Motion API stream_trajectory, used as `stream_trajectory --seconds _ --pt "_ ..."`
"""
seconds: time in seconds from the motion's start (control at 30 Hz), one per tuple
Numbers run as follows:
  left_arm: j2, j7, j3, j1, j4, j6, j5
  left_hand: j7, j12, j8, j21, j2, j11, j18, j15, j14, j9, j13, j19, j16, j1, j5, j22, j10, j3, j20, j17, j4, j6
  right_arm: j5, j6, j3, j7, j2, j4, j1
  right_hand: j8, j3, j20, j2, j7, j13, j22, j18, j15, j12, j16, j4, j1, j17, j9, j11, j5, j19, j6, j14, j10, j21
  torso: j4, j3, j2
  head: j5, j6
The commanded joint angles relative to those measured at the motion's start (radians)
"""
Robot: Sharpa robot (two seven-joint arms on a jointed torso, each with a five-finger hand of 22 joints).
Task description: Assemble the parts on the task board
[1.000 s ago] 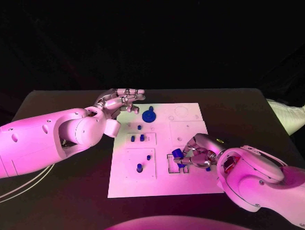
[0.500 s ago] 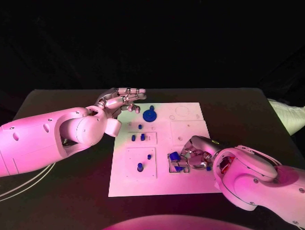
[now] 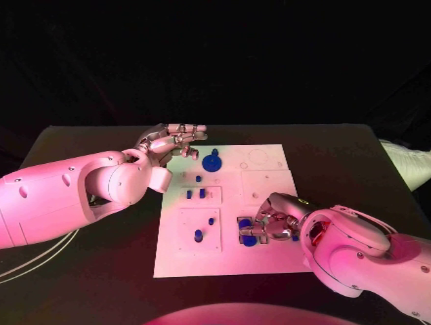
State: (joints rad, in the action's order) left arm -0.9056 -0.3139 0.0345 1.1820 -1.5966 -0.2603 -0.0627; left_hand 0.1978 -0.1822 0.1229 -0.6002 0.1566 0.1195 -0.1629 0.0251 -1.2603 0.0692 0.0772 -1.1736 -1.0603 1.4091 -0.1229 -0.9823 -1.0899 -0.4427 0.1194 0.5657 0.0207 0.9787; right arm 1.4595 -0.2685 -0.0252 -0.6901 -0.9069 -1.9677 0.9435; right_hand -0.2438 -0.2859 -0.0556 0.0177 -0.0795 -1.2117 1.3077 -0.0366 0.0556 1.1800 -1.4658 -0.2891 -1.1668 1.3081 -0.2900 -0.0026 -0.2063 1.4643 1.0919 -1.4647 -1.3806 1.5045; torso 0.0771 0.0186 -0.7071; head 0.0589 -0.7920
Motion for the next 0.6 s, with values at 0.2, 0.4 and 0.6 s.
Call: stream_trajectory --seconds 0.2,0.4,0.6 --pt "0.0 -0.005 -0.001 0.0 -0.003 0.018 0.003 0.001 -0.004 0.004 0.006 -0.009 0.003 -0.019 0.005 0.003 -0.001 -0.001 0.001 -0.006 0.002 -0.001 0.002 0.006 0.002 0.008 -0.001 -0.006 -0.006 0.037 -0.003 0.0 -0.01 -0.003 -0.001 -0.001 0.003 0.056 0.001 -0.071 -0.002 0.029 0.159 0.004 0.003 -0.052 0.013 -0.006 0.108 0.026 -0.027 0.009 0.138 0.017 -0.019 -0.062 0.028 -0.016 0.0001 -0.0001 0.0 0.001 0.001" --pt "-0.002 -0.005 -0.001 0.0 -0.003 0.017 0.003 0.002 -0.007 0.005 0.007 -0.009 0.003 -0.019 0.005 0.004 -0.001 -0.001 0.001 -0.007 0.001 -0.001 0.001 0.01 0.002 0.009 -0.001 -0.008 -0.008 0.045 -0.005 0.0 0.001 -0.011 -0.009 -0.001 0.002 0.102 0.001 -0.065 -0.001 0.026 0.159 0.004 0.004 -0.054 0.015 0.001 0.048 0.024 -0.044 0.008 0.074 0.017 -0.022 -0.063 0.023 -0.017 0.0 -0.0003 0.0 0.001 0.0" --pt "-0.003 -0.005 -0.001 0.0 -0.004 0.017 0.003 0.002 -0.007 0.005 0.007 -0.009 0.003 -0.019 0.005 0.004 -0.001 -0.001 0.001 -0.007 0.001 -0.001 0.001 0.01 0.002 0.009 -0.001 -0.008 -0.008 0.057 0.015 0.0 0.009 -0.013 -0.012 -0.002 0.001 0.131 0.004 -0.057 0.001 0.017 0.161 0.005 0.007 -0.048 0.015 0.065 -0.111 0.027 -0.059 0.005 0.027 0.019 -0.022 -0.063 0.017 -0.016 0.0004 -0.0003 0.0 0.002 -0.002"
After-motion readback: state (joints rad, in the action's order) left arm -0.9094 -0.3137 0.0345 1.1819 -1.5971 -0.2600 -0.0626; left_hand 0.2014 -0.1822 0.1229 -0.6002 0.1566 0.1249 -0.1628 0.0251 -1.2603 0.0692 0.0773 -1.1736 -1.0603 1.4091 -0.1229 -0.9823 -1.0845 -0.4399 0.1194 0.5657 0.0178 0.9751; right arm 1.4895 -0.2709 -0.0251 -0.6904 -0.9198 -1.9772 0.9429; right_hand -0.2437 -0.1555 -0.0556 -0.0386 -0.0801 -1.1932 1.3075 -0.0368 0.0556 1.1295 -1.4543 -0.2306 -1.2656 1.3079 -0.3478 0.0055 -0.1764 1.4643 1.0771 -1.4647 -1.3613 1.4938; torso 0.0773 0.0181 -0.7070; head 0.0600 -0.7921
